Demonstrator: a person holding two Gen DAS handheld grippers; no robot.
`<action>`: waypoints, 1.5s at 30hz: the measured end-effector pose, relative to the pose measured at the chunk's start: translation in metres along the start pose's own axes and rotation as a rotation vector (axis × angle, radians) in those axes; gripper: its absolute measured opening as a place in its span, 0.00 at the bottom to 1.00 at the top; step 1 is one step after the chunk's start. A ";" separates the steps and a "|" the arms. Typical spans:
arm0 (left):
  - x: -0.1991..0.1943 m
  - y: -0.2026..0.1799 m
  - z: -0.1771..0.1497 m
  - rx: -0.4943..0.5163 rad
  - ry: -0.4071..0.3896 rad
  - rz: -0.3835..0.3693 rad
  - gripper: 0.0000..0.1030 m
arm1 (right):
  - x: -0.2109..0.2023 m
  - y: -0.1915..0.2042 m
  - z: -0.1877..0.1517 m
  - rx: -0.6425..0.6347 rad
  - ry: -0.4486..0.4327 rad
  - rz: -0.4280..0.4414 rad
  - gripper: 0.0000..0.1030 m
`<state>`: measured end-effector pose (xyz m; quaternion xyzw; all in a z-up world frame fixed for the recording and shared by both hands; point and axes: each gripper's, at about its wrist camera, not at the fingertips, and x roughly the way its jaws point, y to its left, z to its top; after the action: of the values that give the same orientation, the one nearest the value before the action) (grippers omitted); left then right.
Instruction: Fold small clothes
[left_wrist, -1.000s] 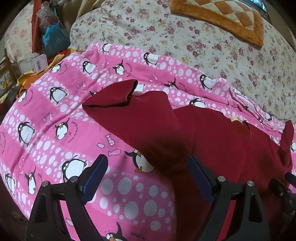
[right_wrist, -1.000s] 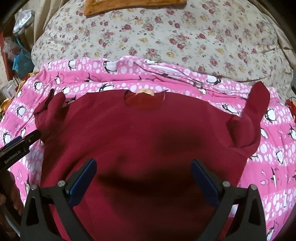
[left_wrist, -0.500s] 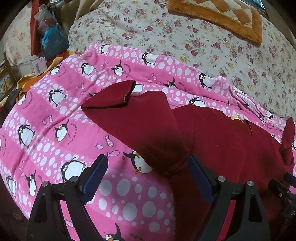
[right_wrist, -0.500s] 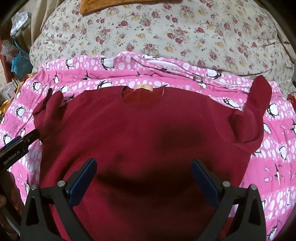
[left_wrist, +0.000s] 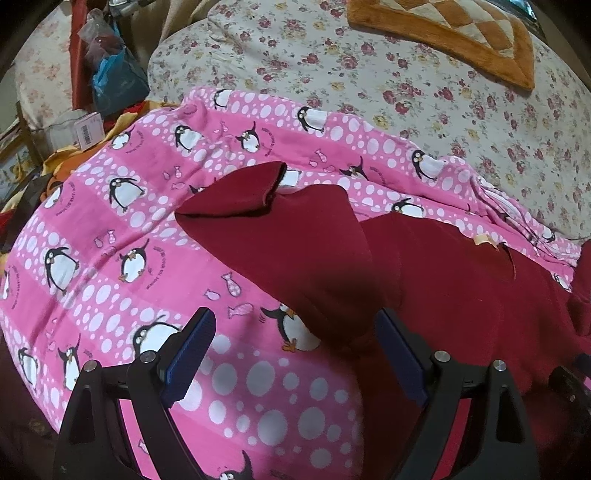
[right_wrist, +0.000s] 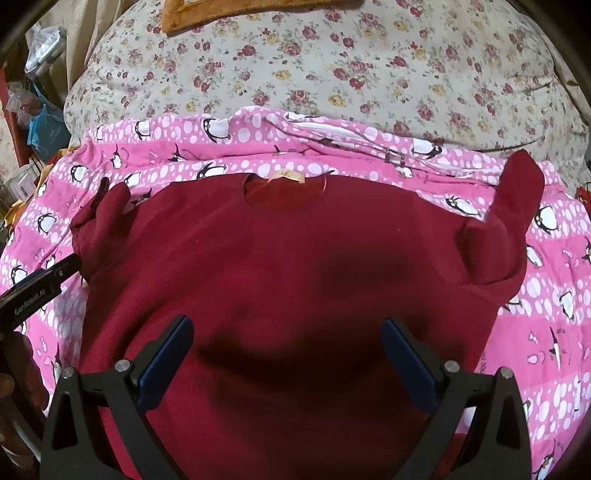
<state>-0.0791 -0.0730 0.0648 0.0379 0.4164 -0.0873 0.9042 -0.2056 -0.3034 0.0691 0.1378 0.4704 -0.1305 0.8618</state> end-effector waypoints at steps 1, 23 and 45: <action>0.000 0.002 0.001 -0.006 -0.007 0.011 0.69 | 0.001 -0.001 -0.001 0.005 0.004 0.007 1.00; 0.046 0.054 0.037 -0.100 0.008 0.115 0.57 | 0.012 -0.025 -0.002 0.026 -0.002 -0.033 1.00; 0.126 0.048 0.080 0.009 0.061 0.130 0.07 | 0.024 -0.024 -0.002 0.037 0.030 0.011 1.00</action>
<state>0.0705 -0.0534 0.0210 0.0716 0.4399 -0.0289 0.8947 -0.2038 -0.3275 0.0450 0.1581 0.4801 -0.1324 0.8526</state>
